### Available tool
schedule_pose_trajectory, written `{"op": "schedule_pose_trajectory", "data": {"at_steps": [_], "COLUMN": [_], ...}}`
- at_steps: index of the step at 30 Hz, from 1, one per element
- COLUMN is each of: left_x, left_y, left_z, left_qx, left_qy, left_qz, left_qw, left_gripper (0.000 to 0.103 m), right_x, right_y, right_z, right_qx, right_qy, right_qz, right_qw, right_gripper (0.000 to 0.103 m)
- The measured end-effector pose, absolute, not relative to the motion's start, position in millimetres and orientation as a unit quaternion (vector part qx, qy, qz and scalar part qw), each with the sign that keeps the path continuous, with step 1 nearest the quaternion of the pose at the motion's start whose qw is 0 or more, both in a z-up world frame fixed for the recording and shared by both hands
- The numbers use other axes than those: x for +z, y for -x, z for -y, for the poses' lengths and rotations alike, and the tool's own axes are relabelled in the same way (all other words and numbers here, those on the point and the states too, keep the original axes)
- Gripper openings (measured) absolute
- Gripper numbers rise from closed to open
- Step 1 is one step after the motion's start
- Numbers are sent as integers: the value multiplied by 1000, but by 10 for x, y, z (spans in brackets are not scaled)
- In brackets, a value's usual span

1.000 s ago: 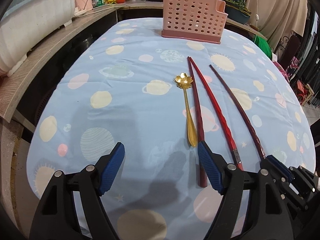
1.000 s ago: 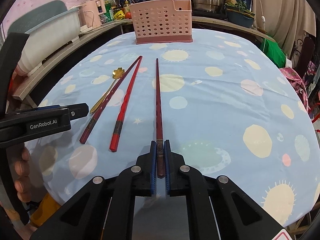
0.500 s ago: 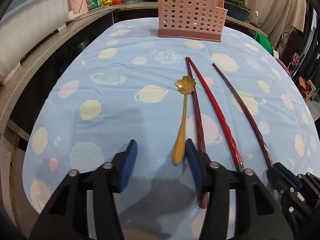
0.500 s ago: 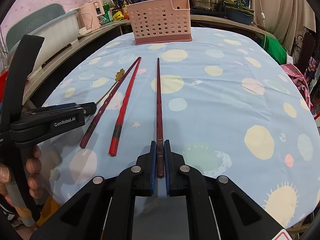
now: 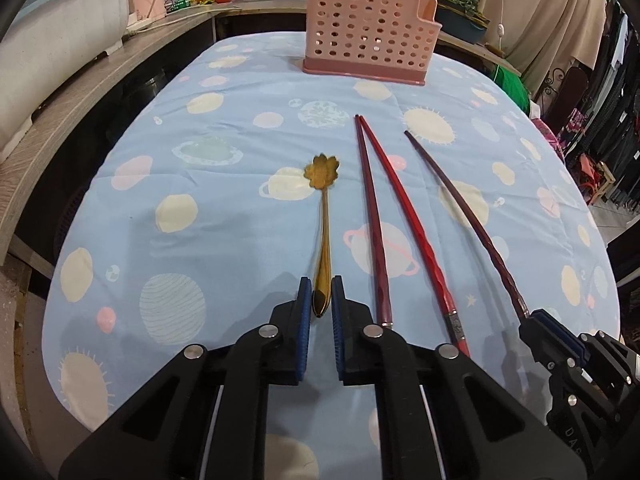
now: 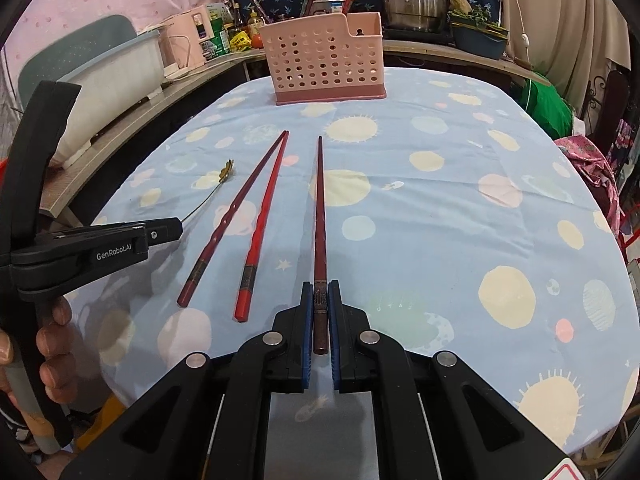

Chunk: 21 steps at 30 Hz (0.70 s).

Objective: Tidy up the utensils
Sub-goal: 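Grasp a dark red chopstick with the right tool while the left tool grasps the gold spoon, then lift the gold spoon with the left tool and carry it toward the holder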

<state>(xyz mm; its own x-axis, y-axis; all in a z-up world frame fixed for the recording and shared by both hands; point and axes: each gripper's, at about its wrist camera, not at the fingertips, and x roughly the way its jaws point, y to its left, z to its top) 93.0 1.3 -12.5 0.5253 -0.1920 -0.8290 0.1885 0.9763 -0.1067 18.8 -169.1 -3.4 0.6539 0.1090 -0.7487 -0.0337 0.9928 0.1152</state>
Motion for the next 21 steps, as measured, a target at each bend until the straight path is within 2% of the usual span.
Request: {"op": "schedule_pose_trajectory", "data": {"at_steps": [4,11,21], "left_x": [69,432,762], "left_y": [-904,-946,-1130], "left_z": [-72,-122,-173], "left_qx": [-109,-111,-109], "left_qy": [13,29,36], "left_qz": [-459,-431,-402], "left_qw": [882,895,908], "left_gripper": [8,0,0], "right_x": [147,518,982], "right_y": [-182,-228,-401], "right_z": [1728,1833,2077], "right_qx": [40,42,34], "right_qy": [-55,-75,-103], "right_qz": [-398,-365,-315], "right_qw": [915,927,943], "right_gripper": [7,7,7]}}
